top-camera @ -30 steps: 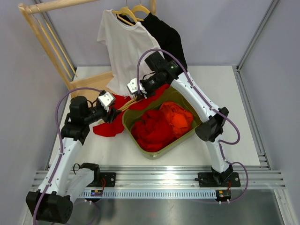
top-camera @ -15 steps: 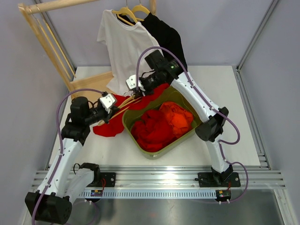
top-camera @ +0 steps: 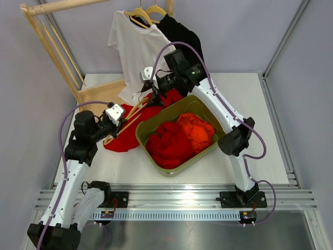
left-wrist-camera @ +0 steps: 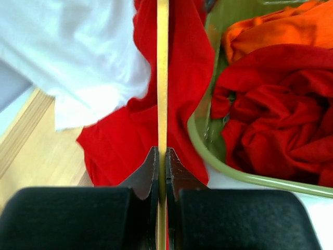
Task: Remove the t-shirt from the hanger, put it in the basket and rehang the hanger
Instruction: Remove the tshirt from the hanger
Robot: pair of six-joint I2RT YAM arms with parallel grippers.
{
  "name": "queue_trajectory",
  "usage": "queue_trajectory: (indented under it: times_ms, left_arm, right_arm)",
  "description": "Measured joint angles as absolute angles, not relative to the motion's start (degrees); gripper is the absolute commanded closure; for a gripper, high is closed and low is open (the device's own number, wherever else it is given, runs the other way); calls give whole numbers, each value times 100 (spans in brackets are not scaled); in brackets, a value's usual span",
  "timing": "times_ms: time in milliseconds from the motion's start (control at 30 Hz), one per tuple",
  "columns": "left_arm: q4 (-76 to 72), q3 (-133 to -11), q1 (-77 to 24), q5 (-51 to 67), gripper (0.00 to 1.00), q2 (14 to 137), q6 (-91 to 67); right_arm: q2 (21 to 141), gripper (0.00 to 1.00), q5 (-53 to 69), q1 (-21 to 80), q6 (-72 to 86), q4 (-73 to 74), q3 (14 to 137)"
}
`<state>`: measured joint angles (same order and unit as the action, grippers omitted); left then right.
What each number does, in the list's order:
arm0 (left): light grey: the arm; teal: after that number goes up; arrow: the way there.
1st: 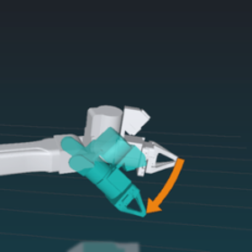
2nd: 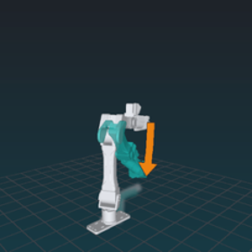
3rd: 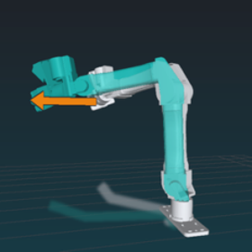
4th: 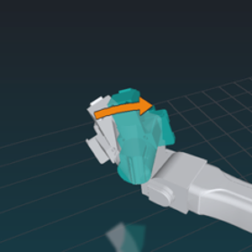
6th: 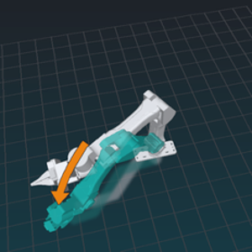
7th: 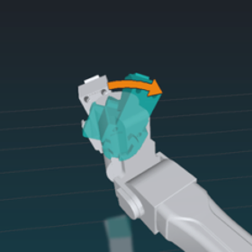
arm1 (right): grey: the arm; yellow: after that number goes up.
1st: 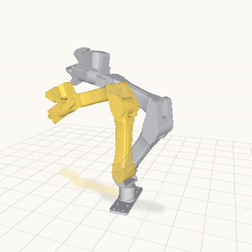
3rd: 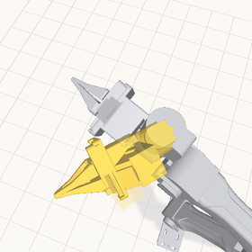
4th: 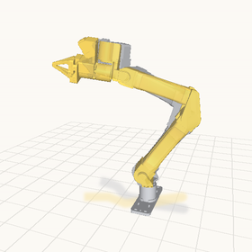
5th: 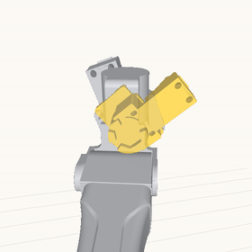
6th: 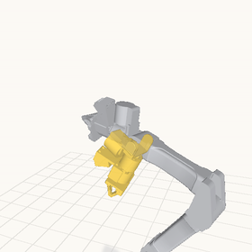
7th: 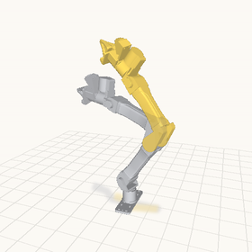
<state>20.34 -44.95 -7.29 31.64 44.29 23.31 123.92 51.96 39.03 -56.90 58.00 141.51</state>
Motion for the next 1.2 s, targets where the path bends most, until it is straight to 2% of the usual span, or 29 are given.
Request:
queue_trajectory:
  times_ms: [33, 133, 400, 633, 833, 933, 1000, 1067, 1100, 1200]
  left_arm:
    - [2095, -4495, -714, 3103, 100, 4431, 2287]
    - [2224, -4495, -703, 2985, 100, 4421, 2193]
    - [2762, -4584, -644, 2751, 100, 4125, 1522]
    - [3173, -4866, -628, 2473, 100, 3944, 521]
    - [3301, -4877, -622, 2368, 100, 3752, -196]
    - [3378, -4897, -622, 2362, 100, 3695, -364]
    - [3411, -4921, -622, 2349, 100, 3677, -421]
    - [3457, -4954, -622, 2335, 100, 3658, -458]
    - [3461, -4967, -622, 2329, 100, 3649, -464]
    - [3465, -4987, -622, 2311, 100, 3627, -482]
  right_arm:
    - [12392, 14, 5221, 3848, -5544, 5623, 14084]
    - [12387, 7, 5273, 3653, -5026, 5094, 13834]
    - [12186, 11, 5094, 3256, -3242, 3944, 13260]
    - [11332, 12, 4491, 3708, -2128, 3603, 11970]
    - [11050, 16, 2757, 4528, -1223, 2906, 11340]
    - [11059, 22, 2021, 4737, -963, 2659, 11212]
    - [11061, 33, 1684, 4751, -858, 2576, 11214]
    - [11065, 51, 1500, 4716, -788, 2510, 11229]
    - [11072, 66, 1437, 4700, -751, 2515, 11246]
    - [11137, 69, 1420, 4676, -659, 2539, 11349]
